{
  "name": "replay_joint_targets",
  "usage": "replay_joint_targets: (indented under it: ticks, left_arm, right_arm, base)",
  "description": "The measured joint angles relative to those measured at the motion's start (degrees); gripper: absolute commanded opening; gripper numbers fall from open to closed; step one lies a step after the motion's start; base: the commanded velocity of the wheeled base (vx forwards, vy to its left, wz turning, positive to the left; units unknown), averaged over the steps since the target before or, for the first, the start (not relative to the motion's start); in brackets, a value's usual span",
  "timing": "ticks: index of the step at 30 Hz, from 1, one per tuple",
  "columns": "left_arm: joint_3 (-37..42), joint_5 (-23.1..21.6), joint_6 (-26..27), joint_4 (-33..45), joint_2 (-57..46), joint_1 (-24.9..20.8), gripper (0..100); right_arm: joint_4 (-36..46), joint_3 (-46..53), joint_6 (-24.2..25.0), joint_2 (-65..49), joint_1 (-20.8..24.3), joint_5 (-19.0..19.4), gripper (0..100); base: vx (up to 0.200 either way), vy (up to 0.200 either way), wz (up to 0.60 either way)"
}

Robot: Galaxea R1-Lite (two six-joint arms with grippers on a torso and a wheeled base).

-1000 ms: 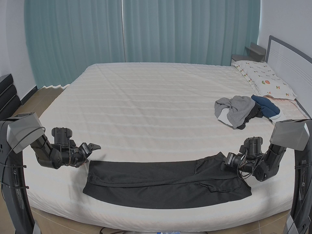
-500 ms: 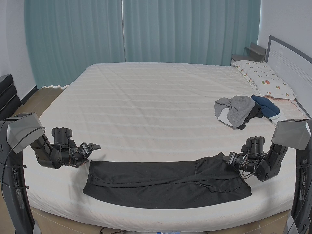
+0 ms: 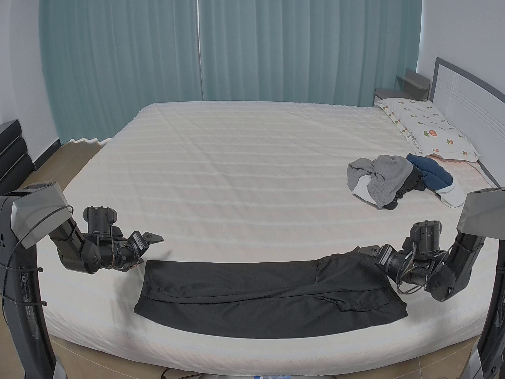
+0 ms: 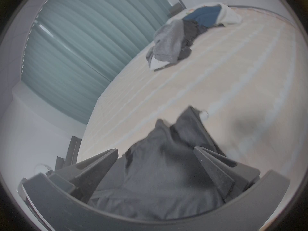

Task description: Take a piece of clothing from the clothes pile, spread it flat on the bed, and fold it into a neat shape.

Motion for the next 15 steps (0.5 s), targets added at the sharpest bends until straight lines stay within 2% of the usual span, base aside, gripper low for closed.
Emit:
replay_joint_targets:
  ticks: [1, 3, 7, 10, 15]
  left_arm:
    - [0.04, 0.02, 0.02, -0.02, -0.04, 0.0, 100]
    - [0.15, 0.0, 0.02, 0.02, -0.13, 0.02, 100]
    - [0.44, -0.04, -0.13, 0.02, -0.72, 0.22, 100]
    - [0.72, -0.09, -0.2, -0.05, -1.18, 0.38, 100]
    - [0.72, -0.5, -0.33, -0.16, -1.49, 0.91, 100]
  right_arm:
    - [0.02, 1.79, 1.41, -0.98, 0.63, -0.09, 100]
    - [-0.04, 4.88, 3.72, -2.57, 1.85, -0.28, 100]
    - [-0.09, 10.56, 11.41, -5.74, 5.0, -0.99, 100]
    - [-0.06, 12.51, 16.31, -7.06, 6.84, -1.93, 100]
    - [-0.12, 13.28, 17.96, -6.88, 8.28, -2.88, 100]
  base:
    - [0.0, 0.0, 0.0]
    - [-0.2, 0.0, 0.0]
    - [-0.2, 0.0, 0.0]
    - [0.0, 0.0, 0.0]
    - [0.0, 0.0, 0.0]
